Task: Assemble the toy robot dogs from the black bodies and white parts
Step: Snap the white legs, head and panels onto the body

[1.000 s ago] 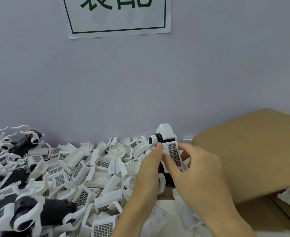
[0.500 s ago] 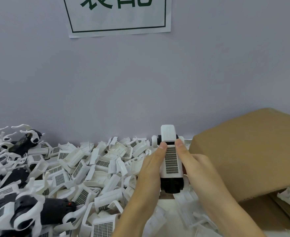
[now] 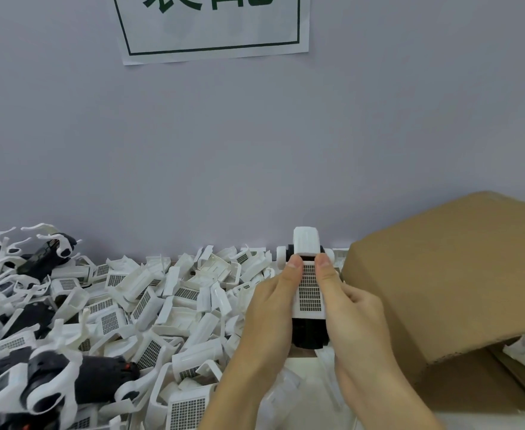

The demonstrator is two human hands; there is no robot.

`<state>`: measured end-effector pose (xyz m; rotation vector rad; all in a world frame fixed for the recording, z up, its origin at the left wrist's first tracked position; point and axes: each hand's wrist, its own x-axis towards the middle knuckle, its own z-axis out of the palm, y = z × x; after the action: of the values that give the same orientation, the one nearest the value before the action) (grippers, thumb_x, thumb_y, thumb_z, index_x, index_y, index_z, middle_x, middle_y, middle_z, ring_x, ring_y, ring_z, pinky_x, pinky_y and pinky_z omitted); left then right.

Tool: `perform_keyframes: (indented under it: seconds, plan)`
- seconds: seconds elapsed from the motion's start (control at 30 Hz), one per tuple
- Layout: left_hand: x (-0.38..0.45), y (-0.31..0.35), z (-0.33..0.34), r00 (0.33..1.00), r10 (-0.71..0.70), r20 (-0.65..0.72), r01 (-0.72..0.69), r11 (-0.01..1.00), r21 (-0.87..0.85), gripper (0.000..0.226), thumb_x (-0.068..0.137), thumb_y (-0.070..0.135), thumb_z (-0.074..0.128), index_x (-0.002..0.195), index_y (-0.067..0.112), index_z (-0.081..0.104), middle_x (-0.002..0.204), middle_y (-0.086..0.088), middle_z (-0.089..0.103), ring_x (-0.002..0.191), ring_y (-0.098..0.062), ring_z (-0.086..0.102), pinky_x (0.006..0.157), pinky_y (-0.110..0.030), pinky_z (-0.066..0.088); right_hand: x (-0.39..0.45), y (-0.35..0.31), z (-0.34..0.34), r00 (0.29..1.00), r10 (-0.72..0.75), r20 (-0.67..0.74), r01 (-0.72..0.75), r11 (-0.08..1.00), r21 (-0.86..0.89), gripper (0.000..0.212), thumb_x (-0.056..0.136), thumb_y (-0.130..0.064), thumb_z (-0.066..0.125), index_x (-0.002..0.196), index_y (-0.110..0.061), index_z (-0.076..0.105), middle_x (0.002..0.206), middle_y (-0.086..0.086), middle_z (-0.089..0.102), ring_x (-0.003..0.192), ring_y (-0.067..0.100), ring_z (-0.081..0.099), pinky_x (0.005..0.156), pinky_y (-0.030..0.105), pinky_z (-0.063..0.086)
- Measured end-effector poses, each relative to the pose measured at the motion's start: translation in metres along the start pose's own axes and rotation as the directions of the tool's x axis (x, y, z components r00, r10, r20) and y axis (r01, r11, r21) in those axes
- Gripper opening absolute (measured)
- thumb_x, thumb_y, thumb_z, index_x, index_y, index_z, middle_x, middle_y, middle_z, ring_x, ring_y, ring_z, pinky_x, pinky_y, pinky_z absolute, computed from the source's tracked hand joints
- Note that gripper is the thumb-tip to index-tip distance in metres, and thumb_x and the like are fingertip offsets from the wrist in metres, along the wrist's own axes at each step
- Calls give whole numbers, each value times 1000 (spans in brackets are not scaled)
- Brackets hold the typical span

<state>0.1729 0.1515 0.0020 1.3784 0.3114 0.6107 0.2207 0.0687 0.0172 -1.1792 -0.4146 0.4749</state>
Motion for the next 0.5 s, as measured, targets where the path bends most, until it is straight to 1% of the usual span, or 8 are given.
perform_keyframes:
  seconds: [0.13,0.2,0.27,0.33,0.4,0.43,0.5]
  plan:
    - [0,-2,-2,1000,-3,17,3,1000,-2,53,83,68,53,84,23,79,78,-6,75,70,-21,72,55,-30,55,1,4,0,1000,-14,-27,14,1000,11,36,90,-48,64,73,-23,82,78,5,79,74,22,77,57,31,58]
    - [1,-4,-1,1000,-20,0,20,1000,-17,53,82,69,53,87,24,80,81,-5,76,73,-20,73,58,-32,56,2,5,-2,1000,-21,-19,21,1000,3,35,90,-49,64,73,-24,82,78,4,79,73,20,77,56,30,57]
    - [2,-6,0,998,-41,-40,39,998,-40,57,78,72,55,95,22,80,90,-6,78,82,-22,75,63,-35,57,3,4,-4,1000,-22,10,22,1000,-12,35,90,-49,64,75,-24,82,79,4,79,74,19,77,55,30,58]
    - [4,-6,1,996,-54,-69,48,995,-82,57,80,74,58,97,25,80,95,-7,79,88,-22,77,67,-35,58,5,3,-7,998,-11,60,14,999,-52,36,91,-47,63,80,-20,83,83,5,79,79,22,78,63,36,61]
    - [4,-4,2,995,-52,-81,44,994,-102,51,82,75,56,92,32,82,94,-4,80,87,-19,77,66,-32,59,7,1,-9,993,5,114,6,995,-99,34,92,-43,63,86,-16,83,88,7,79,84,25,77,75,45,63]
    - [4,-3,3,993,-53,-103,42,994,-102,52,79,74,54,92,32,82,93,-3,80,87,-19,77,65,-31,59,8,1,-10,991,5,132,12,992,-126,32,93,-40,63,87,-16,83,89,8,79,85,25,77,80,49,62]
    - [5,-5,2,983,-67,-171,51,994,-98,63,76,81,59,101,26,77,96,-4,79,88,-22,77,68,-36,60,9,1,-12,989,-8,144,35,983,-182,30,95,-37,63,85,-17,83,87,6,79,85,24,77,84,50,61]
